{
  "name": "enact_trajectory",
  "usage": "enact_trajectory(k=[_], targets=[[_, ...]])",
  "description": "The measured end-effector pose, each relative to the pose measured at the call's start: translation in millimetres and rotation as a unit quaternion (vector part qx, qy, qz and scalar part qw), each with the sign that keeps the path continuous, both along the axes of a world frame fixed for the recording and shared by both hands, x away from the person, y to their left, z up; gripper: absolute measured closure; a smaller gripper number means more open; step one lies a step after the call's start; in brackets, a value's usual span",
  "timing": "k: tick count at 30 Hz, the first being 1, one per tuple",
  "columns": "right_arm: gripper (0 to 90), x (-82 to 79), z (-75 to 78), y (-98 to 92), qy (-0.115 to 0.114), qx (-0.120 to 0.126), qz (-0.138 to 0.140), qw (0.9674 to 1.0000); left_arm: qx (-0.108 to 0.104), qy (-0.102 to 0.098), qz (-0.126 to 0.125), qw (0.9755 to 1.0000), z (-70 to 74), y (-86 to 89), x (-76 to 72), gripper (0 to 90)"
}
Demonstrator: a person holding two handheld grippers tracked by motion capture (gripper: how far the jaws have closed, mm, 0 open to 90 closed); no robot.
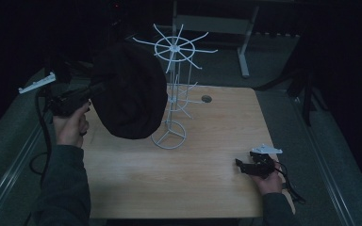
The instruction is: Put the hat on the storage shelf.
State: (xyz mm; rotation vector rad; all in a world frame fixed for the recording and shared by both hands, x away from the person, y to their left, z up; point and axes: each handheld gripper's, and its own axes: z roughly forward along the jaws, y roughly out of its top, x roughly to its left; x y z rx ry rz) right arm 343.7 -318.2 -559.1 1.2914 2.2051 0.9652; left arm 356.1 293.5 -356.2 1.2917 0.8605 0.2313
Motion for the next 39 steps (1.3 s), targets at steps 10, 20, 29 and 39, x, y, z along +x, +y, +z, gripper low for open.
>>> enact_trajectory(k=[10,20,29,39], targets=[[23.3,0.0,-0.1,0.1,0.0,0.001,0.0,1.0,0.009,0.01,0.004,0.9999,-0.8,-1.3,1.6,67.8],[23.3,0.0,-0.1,0.1,0.0,0.0,0.0,1.0,0.019,0.02,0.012,0.9995,-1.7,-2.0,2.5,56.1],[23.3,0.0,-0.1,0.1,0.0,0.001,0.0,1.0,0.013,0.02,0.032,0.9992,-1.8,5.7,-1.9,43.9],[23.3,0.1,-0.1,0.0,-0.001,0.0,0.0,1.0,0.04,0.028,0.058,0.9971,-5.2,10.2,-5.9,43.2]])
